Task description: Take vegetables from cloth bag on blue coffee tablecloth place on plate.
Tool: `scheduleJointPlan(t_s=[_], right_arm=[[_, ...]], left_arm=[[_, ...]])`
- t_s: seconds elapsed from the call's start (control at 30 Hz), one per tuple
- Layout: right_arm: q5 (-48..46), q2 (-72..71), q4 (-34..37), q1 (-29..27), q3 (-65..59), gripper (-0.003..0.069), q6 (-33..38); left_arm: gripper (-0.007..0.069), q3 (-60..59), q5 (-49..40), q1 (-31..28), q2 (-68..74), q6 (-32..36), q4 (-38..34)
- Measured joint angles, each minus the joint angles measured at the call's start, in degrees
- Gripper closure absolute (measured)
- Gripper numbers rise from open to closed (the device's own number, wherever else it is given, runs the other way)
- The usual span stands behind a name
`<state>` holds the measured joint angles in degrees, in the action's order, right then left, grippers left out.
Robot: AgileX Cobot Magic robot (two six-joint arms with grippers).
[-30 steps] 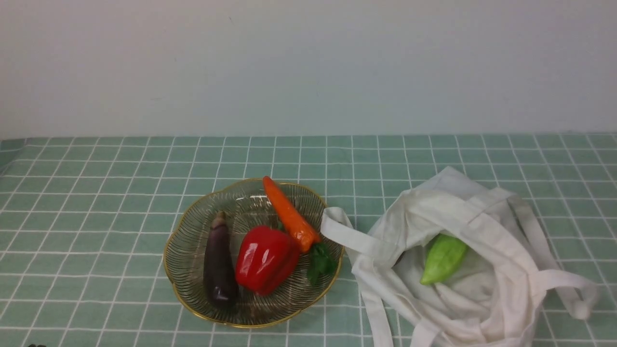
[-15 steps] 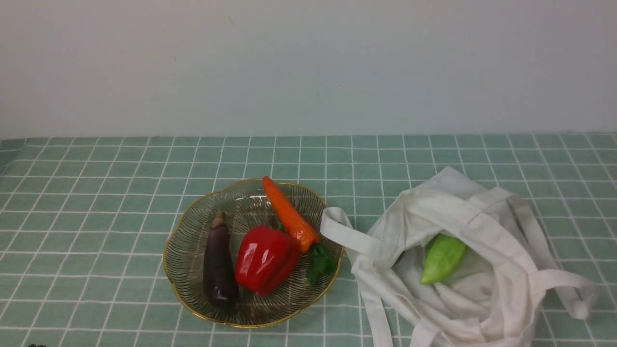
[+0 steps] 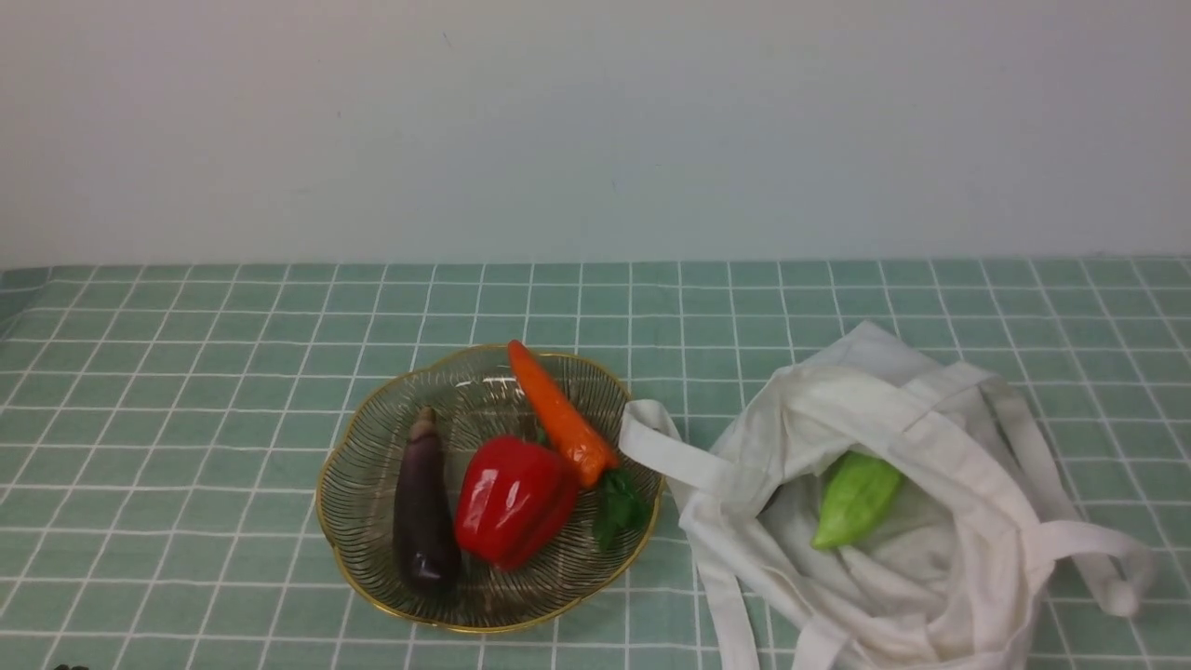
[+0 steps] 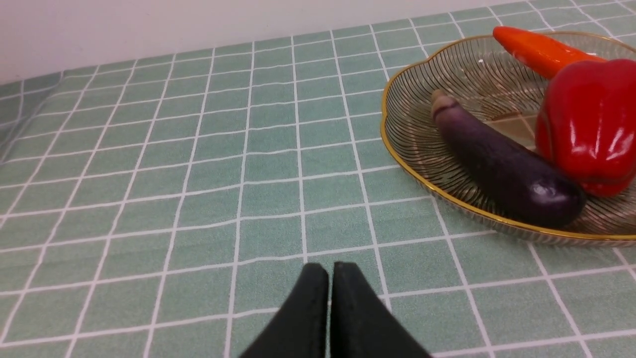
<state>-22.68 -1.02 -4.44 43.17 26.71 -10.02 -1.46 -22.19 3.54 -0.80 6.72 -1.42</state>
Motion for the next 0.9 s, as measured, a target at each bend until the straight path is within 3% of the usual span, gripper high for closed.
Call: scheduleJointPlan(t_s=[0.1, 0.17, 0.37, 0.7, 0.9], right_arm=[[2.09, 0.00, 10.05, 0.00, -2.18, 0.0673, 12.92], [2.49, 0.00, 14.39, 0.00, -3.03, 0.0673, 17.83], [3.01, 0.00, 19.75, -1.86, -5.55, 0.0673, 22.38], [0.78, 0.00, 17.10, -33.91, -16.20, 0.0673, 26.50], [-0.27, 0.07, 16.46, -42.32, -27.27, 0.0673, 26.75]], left_arm=[[0.0632, 0.00, 0.00, 0.00, 0.00, 0.00, 0.00], [0.0632, 0.00, 0.00, 0.00, 0.00, 0.00, 0.00], [0.0632, 0.00, 0.00, 0.00, 0.00, 0.00, 0.00], [0.0632, 0.00, 0.00, 0.00, 0.00, 0.00, 0.04], [0.0632, 0.00, 0.00, 0.00, 0.00, 0.00, 0.04]])
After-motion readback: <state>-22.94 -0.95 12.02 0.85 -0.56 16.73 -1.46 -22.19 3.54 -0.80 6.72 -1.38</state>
